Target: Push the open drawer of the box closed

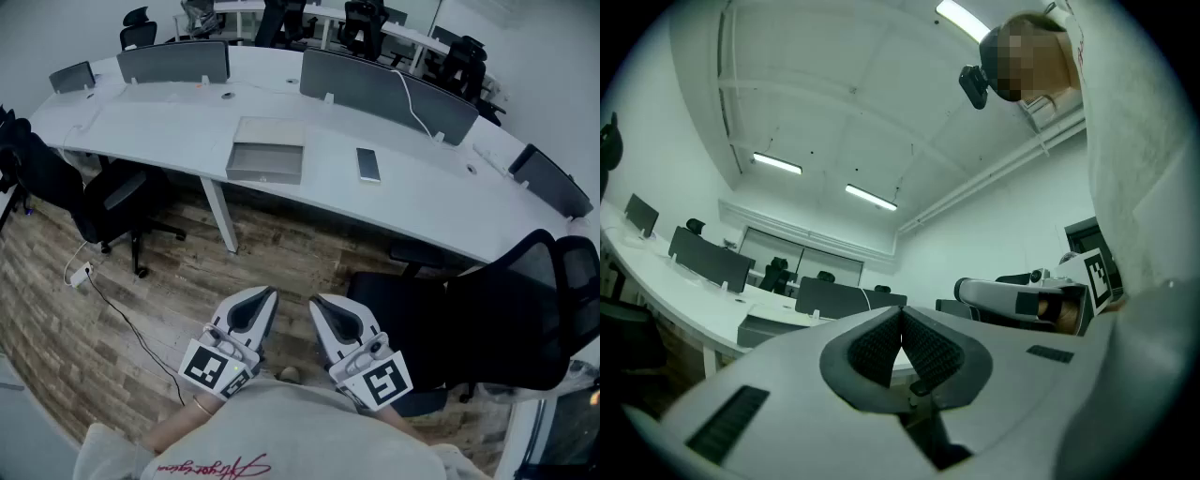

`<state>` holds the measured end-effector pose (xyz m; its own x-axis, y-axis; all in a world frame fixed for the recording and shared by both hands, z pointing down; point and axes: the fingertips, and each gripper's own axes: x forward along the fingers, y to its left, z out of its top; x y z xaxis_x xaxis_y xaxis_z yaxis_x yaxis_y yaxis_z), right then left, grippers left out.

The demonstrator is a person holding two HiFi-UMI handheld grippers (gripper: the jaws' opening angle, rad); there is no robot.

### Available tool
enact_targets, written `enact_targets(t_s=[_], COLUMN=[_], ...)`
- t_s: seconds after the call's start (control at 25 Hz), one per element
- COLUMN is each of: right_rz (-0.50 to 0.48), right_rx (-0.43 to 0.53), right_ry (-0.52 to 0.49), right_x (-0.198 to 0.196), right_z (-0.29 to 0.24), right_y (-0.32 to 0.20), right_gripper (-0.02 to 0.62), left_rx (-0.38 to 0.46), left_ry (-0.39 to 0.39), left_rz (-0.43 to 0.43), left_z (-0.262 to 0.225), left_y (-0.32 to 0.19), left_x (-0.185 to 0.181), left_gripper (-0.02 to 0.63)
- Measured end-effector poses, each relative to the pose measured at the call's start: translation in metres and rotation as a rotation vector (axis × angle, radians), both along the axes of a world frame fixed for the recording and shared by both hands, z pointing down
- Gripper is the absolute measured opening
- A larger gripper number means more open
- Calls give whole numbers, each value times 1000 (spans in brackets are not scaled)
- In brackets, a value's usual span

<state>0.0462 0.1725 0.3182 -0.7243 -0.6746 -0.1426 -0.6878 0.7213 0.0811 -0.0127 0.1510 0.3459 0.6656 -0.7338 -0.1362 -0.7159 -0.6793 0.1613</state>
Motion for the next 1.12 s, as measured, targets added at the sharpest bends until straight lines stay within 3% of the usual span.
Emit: enact_targets(t_s=[1.12], right_rz=[-39], right_rx=[6], right_ry=[-36], right_x=[12], right_z=[2], right_y=[5], right_gripper=[18], left_rx=[-4], left_ry=[-16], left_rz=[-25], left_z=[4], left_y=[7], left_x=[15], left_gripper=[17])
